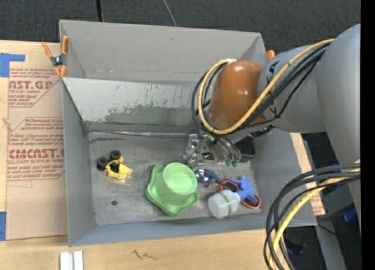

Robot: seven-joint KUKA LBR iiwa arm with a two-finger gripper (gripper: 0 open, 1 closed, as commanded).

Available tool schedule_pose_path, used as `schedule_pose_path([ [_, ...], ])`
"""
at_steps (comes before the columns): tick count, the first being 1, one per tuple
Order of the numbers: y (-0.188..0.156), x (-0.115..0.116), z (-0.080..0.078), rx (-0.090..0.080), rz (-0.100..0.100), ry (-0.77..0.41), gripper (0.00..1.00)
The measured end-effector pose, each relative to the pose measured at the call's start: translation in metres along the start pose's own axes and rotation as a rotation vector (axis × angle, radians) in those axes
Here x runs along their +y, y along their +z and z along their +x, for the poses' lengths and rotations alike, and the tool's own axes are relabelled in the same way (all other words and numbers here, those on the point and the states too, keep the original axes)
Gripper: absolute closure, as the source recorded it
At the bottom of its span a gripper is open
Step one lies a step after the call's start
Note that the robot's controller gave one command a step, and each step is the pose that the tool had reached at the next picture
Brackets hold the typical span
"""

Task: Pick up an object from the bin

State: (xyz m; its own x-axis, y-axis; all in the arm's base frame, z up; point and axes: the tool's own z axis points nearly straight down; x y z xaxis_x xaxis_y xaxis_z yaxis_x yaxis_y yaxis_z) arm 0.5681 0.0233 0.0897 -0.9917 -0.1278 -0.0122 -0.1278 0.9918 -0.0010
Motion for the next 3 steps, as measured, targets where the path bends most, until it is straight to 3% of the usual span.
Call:
schedule_pose_path([
  [1,0.0029,0.0009,0.0019,0.005,-0.001,-0.001,0.00],
  [2,0.0037,0.0009,0.0025,0.006,-0.002,-0.001,1.00],
  [3,0.0037,0.0009,0.0025,0.006,-0.002,-0.001,1.00],
])
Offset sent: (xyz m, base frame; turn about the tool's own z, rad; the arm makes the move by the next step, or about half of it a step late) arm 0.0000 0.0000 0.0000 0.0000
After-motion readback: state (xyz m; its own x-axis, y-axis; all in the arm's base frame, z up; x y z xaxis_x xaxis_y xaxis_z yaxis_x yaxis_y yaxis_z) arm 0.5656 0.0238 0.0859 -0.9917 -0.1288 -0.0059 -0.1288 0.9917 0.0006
